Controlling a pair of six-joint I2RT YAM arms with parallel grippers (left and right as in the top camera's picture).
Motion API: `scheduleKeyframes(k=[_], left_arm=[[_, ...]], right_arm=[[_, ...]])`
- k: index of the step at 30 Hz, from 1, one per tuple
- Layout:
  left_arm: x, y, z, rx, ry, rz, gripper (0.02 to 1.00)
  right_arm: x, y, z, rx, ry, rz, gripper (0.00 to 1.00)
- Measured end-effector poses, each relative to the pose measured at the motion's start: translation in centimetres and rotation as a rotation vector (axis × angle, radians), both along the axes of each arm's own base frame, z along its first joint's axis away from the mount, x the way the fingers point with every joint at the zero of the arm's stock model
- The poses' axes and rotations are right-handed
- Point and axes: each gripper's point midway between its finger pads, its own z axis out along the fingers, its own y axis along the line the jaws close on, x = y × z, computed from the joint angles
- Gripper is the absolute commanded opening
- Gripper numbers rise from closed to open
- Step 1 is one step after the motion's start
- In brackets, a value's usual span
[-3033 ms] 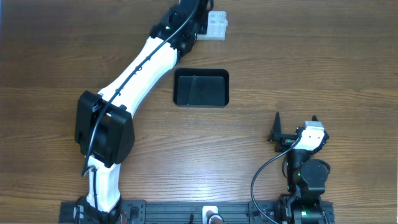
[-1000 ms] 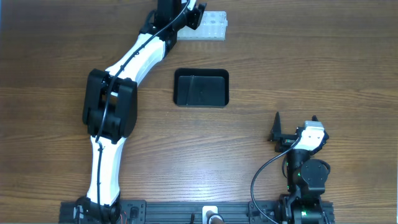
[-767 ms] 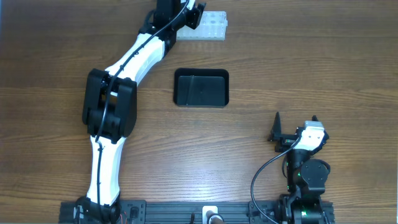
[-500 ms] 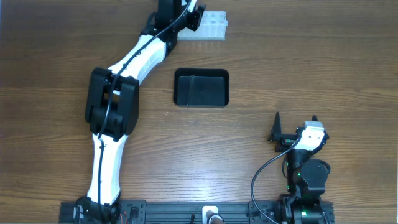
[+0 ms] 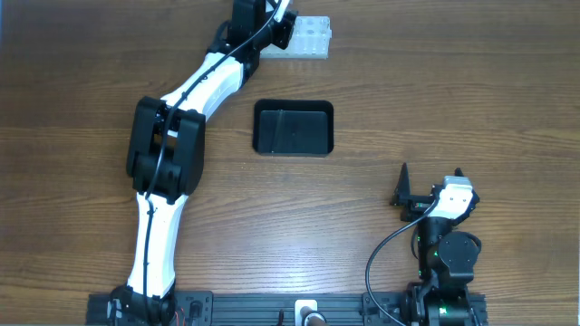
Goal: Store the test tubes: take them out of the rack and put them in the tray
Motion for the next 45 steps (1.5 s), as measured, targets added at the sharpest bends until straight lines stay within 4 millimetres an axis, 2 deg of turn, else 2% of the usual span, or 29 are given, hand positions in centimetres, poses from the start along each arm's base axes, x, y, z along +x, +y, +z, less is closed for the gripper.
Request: scheduleKeyframes(k=[8,21,45], left_arm=[[0.00,0.00,0.01,0.000,0.000,0.000,0.261],[-0.18,-0.42,-0.05,-0.001,0.001,-0.010,0.150],[-0.30,-0.44,0.16,-0.007,0.008,-0.007,0.106]], right_arm=[[0.00,0.00,0.00,-0.001,0.000,0.000,0.991],[0.00,0.00,0.00,-0.001,0.000,0.000,0.991],[0.00,0.00,0.00,-0.001,0.000,0.000,0.993]])
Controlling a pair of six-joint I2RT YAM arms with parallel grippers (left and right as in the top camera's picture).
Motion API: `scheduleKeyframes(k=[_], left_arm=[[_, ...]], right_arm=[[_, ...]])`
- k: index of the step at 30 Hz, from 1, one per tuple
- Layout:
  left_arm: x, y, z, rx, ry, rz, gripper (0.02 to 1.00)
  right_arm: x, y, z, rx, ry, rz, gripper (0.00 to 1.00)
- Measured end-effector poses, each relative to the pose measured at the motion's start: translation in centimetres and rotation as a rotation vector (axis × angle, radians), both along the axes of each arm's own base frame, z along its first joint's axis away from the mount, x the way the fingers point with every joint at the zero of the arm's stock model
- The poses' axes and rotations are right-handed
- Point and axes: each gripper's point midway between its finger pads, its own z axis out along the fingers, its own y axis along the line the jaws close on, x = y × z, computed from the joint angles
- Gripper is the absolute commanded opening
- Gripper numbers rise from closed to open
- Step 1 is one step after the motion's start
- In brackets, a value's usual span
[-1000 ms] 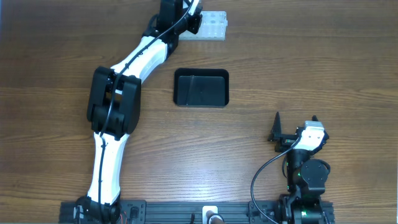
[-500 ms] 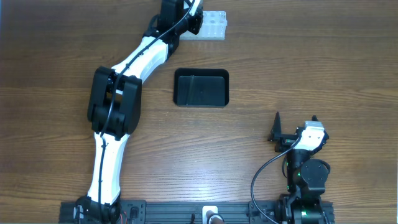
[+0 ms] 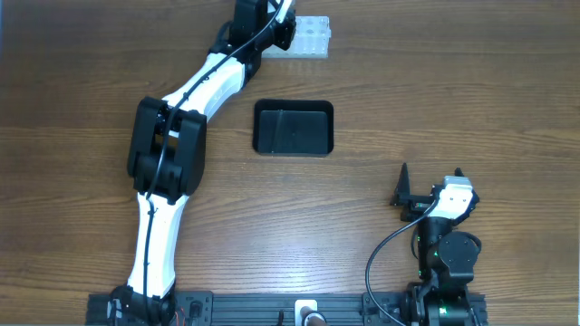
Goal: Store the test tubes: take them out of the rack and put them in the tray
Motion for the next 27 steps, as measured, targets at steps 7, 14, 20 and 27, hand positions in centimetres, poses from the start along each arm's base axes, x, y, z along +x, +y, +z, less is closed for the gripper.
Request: scheduleKeyframes(k=[7,14,20,27], left_arm=[[-1.0,0.3,8.9,-0.042,-0.104,0.001,0.110],[-6.8,1.9,25.9,-0.116,-0.304,-0.005,0.106],[-12.5,4.5,25.1,-0.052,-0.045,0.036,0.075],[-16.5,6.4,11.2,0.030,0.516,0.201,0.066]], right_arm=[[0.0,0.0,0.0,0.000,0.000,0.000,0.991],[0.0,0.0,0.0,0.000,0.000,0.000,0.991],[0.0,0.0,0.0,-0.001,0.000,0.000,0.991],[0.0,0.0,0.0,0.000,0.000,0.000,0.991]])
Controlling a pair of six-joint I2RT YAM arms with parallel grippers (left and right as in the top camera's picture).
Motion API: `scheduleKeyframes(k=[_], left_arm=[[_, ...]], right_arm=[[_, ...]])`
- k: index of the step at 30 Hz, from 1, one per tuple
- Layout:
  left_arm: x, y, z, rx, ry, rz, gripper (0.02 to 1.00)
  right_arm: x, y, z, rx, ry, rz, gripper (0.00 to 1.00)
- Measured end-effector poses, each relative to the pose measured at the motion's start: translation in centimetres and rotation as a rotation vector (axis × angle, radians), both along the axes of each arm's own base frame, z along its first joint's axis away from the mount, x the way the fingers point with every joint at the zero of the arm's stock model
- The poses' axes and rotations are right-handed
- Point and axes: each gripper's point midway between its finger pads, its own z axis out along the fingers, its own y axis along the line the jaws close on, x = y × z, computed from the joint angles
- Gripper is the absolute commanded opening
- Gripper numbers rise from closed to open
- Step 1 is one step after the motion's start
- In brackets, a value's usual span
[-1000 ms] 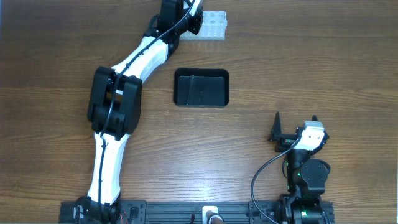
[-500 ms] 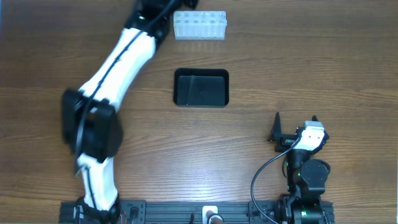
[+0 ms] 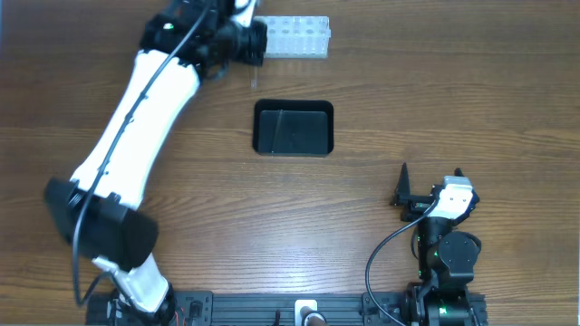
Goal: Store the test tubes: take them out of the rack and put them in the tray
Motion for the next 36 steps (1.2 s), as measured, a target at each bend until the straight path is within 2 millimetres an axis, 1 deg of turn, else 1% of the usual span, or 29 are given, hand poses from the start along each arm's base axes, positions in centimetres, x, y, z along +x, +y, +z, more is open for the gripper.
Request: scheduleKeyframes(k=[1,3,5,12,16,19,21,23,30,36], left_arm=[[-0.1,0.1,-1.6,0.011,0.049,0.027,0.069],[-0.3,-0.1,-4.0,0.030,0.113,0.059,0.075],[-0.3,-0.7,-6.2,0.047,0.157,0.075,0.082],[-0.9,-2.7,-10.6,0.096,0.236,0.071,0.093],[-1.0,-2.8,-13.2,0.121,0.283,0.075,0.093],[-1.2,-2.8,-14.7,0.139,0.315,0.073,0.104],[-1.6,-2.7,-15.6,0.153,0.341,0.072,0.104],[-2.1,-2.7,-16.0,0.165,0.360,0.069,0.106],[-2.5,-2.9,-16.6,0.183,0.376,0.061,0.110],[-3.1,-2.8,-18.0,0.205,0.414,0.059,0.126]], right_arm=[[0.0,0.0,0.0,0.000,0.000,0.000,0.993],[0.0,0.0,0.0,-0.001,0.000,0.000,0.991],[0.0,0.0,0.0,0.000,0.000,0.000,0.993],[0.0,0.0,0.0,-0.001,0.000,0.000,0.991],[0.0,0.0,0.0,0.000,0.000,0.000,0.991],[0.0,0.0,0.0,-0.001,0.000,0.000,0.991],[0.0,0.0,0.0,0.000,0.000,0.000,0.991],[0.0,0.0,0.0,-0.001,0.000,0.000,0.989],[0.0,0.0,0.0,0.000,0.000,0.000,0.991],[0.0,0.0,0.0,0.000,0.000,0.000,0.993]])
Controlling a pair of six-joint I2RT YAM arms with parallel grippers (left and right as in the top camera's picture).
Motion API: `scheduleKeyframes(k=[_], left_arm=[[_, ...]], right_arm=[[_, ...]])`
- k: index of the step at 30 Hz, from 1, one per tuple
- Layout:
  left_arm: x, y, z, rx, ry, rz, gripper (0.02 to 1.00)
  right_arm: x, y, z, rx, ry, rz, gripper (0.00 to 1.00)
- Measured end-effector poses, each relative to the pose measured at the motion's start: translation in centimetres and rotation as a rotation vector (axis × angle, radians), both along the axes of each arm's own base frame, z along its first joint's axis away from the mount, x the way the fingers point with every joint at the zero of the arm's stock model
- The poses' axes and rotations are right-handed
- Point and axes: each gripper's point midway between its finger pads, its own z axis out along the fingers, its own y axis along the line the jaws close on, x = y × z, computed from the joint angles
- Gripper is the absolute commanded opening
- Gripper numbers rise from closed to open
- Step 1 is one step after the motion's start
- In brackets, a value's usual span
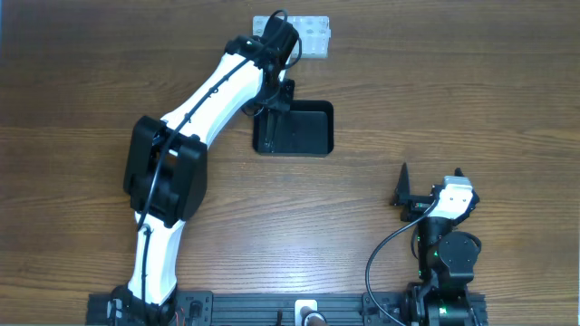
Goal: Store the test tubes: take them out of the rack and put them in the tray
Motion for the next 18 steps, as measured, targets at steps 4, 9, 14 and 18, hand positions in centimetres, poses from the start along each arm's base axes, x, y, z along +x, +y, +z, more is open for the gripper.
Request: scheduleKeyframes(k=[4,9,14,18], left_arm=[[-0.11,0.06,-0.71,0.007,0.014,0.000,0.152],[-0.14,0.16,-0.85,0.012,0.017,0.006,0.327],[-0.16,0.23,-0.87,0.015,0.018,0.010,0.443],[-0.65,0.07,-0.68,0.021,0.028,0.005,0.557]], right_arm=[[0.00,0.00,0.00,0.000,0.000,0.000,0.991],[0.00,0.01,0.00,0.000,0.000,0.000,0.991],[0.00,0.00,0.00,0.000,0.000,0.000,0.993],[0.00,0.00,0.00,0.000,0.000,0.000,0.991]])
